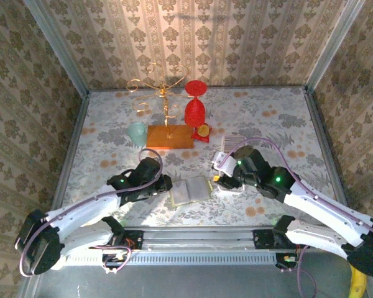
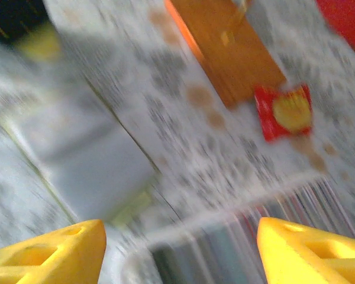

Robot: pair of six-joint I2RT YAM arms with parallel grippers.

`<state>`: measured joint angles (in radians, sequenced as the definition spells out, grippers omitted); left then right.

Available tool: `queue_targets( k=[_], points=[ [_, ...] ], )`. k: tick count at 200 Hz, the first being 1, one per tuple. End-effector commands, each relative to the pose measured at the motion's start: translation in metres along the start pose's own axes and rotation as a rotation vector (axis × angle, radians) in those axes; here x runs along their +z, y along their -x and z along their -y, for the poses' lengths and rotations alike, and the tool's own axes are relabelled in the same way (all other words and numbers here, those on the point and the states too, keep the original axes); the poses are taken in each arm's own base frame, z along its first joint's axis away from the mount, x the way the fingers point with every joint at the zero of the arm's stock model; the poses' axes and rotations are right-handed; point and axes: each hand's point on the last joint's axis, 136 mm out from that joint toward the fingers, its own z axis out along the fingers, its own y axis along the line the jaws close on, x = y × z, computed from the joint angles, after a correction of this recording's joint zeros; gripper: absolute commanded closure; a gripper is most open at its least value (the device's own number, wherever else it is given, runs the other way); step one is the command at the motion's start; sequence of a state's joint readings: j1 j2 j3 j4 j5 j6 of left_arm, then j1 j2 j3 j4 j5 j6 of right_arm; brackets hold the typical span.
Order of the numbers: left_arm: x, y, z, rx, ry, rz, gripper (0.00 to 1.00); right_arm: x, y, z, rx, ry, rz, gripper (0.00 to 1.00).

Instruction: Put the credit cards into the card holder

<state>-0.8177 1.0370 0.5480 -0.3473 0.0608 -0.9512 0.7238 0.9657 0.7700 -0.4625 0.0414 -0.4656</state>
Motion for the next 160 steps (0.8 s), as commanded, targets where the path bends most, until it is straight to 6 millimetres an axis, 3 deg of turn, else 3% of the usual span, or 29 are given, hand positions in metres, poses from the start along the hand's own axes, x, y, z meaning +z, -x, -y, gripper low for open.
queue_targets(
  k=[1, 35, 102, 160],
  points=[
    [0.008, 0.004, 0.021, 0.022, -0.07, -0.014, 0.73, 0.009, -0.054, 0.01, -0.252, 0.004, -0.193, 0.29],
    [0.022, -0.003, 0.024, 0.023, -0.067, -0.072, 0.75, 0.03, -0.074, 0.028, -0.309, -0.029, -0.259, 0.23],
    [0.034, -0.009, 0.02, 0.026, -0.045, -0.117, 0.75, 0.055, -0.079, 0.014, -0.313, 0.074, -0.251, 0.13],
    [0.039, -0.013, 0.018, 0.024, -0.035, -0.141, 0.77, 0.071, -0.089, 0.008, -0.36, 0.1, -0.274, 0.1]
  ],
)
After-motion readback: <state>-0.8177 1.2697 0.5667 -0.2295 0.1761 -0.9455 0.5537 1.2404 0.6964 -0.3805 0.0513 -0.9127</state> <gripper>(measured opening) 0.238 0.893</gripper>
